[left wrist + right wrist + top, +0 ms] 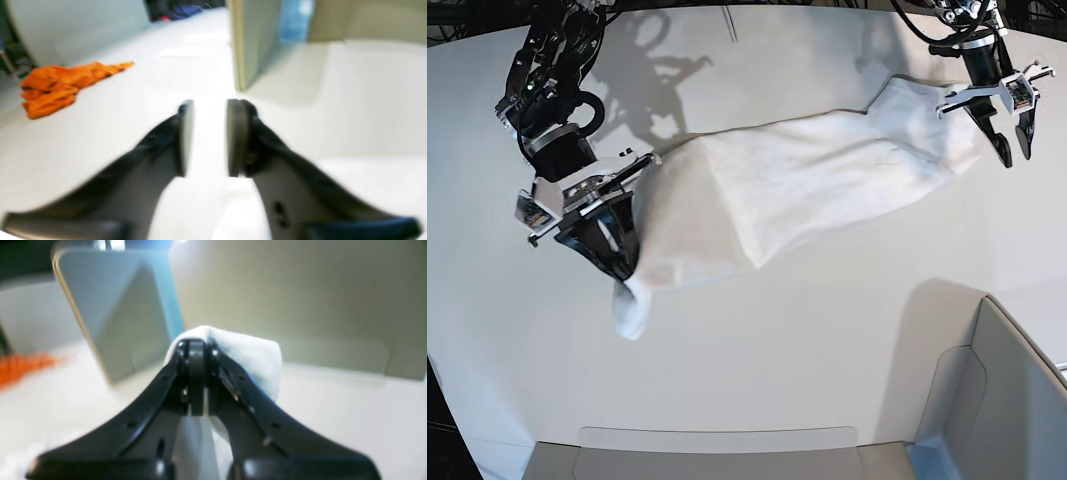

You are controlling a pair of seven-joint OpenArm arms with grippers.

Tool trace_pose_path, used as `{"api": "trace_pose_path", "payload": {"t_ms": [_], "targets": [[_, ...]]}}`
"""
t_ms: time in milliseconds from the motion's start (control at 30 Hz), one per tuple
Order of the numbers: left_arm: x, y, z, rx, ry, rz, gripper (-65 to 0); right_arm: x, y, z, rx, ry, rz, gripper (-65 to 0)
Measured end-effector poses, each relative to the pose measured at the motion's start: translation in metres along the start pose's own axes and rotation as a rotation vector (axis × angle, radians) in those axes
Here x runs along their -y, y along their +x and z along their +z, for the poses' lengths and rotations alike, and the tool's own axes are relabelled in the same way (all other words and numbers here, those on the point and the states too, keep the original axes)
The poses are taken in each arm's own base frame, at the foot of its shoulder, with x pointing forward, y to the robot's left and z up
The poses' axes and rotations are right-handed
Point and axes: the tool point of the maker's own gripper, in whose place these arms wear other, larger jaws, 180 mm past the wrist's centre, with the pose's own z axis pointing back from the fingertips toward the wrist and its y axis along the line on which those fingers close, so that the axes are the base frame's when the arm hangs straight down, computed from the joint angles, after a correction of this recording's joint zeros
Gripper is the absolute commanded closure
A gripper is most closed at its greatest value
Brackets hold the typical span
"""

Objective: Layout the t-shirt on the table in an organized manner, then fold the t-shirt properly
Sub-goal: 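Grasp the shirt's hem corners with both grippers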

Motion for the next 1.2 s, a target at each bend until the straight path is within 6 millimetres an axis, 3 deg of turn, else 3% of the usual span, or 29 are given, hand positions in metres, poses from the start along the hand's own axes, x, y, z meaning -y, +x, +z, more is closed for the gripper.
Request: {"api": "trace_pose_path", "payload": {"t_ms": [100,267,367,433,533,700,867,1100,1200], "targets": [[0.000,-0.011,0.012,-0.047,-0.023,-0.017,-26.7,0.001,-0.017,0.000,-0.093,-0.008,0.023,0.0],[0.008,-0.019,0.015,-0.079,-0.073,-0.002,-26.9,0.009,-0.038,0.002,-0.226,-0.029,0.082,0.0],[0.034,-0.037,0.003,-0.176,-0.162,0.035,-26.8,0.011,-0.040,-0.002,-0.253,-0.031,0.104,0.0],[0.041,-0.035,-0.012,-0.194,-0.178,0.052,-26.8,0.012,-0.043,-0.002,-0.272,-0.034,0.110,0.0],[0.032,-0.042,-0.025,-0.276,-0.127,0.064,-26.9,0.015,-0.051,-0.001,-0.328,-0.038,0.119,0.0],[0.018,-0.078,-0.009,-0.545,-0.083,0.033,-27.0,0.017,-0.059,0.002,-0.380,-0.039,0.127,0.0],[0.016,-0.061,-0.011,-0.549,-0.079,0.014,-27.0,0.025,-0.064,0.009,-0.432,-0.038,0.168,0.0],[0.011,-0.069,-0.004,-0.598,-0.068,0.008,-30.2,0.025,-0.063,0.010,-0.433,-0.032,0.171,0.0],[0.008,-0.063,-0.004,-0.560,-0.069,0.124,-33.1,0.029,-0.065,0.012,-0.446,-0.029,0.187,0.0]]}}
